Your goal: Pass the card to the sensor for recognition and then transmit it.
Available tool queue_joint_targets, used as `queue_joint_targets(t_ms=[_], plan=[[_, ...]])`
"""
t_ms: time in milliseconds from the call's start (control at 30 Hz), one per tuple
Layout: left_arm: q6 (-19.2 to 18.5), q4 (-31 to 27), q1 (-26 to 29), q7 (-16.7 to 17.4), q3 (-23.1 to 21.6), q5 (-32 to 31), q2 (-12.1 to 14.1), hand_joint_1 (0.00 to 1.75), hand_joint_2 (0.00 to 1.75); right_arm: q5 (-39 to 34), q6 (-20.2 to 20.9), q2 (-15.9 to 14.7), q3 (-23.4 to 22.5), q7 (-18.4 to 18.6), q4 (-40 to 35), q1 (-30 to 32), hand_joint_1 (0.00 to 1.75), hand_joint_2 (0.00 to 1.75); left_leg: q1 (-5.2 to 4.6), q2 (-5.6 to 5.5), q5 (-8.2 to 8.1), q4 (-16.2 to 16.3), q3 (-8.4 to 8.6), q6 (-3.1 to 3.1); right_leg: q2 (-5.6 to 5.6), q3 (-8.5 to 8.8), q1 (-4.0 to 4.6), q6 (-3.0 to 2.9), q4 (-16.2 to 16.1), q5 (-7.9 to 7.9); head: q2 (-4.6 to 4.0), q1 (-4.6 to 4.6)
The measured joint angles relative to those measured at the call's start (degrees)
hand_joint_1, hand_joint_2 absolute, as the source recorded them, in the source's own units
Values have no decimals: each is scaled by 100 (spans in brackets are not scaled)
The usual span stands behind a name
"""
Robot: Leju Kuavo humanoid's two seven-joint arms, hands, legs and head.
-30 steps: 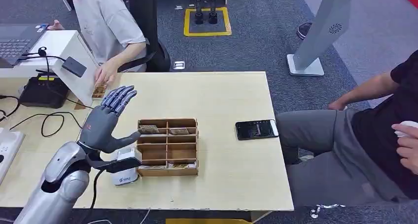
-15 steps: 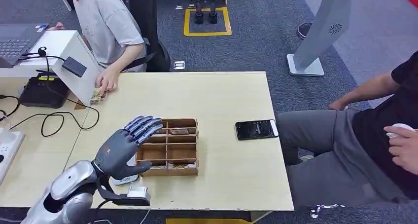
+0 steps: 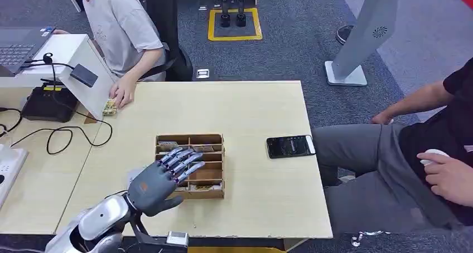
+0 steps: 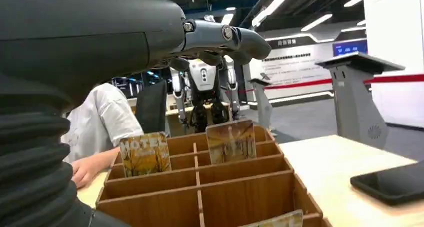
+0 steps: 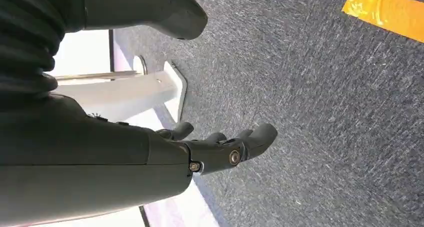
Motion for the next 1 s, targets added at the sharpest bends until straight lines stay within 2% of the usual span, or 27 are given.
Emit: queue_joint_targets(t_ms=[500, 1000], plan=[[-7, 570, 0, 227, -50, 59, -24, 0, 175, 39, 4, 0, -13, 39, 0, 1, 0, 175, 0, 0, 0, 0, -1, 0, 0, 0, 0, 0, 0, 0, -2, 0], [-4, 889, 14, 352, -46, 46, -26, 0, 175, 81, 11, 0, -39, 48, 0, 3, 0, 175, 1, 0, 0, 0, 0, 0, 0, 0, 0, 0, 0, 0, 0, 0]])
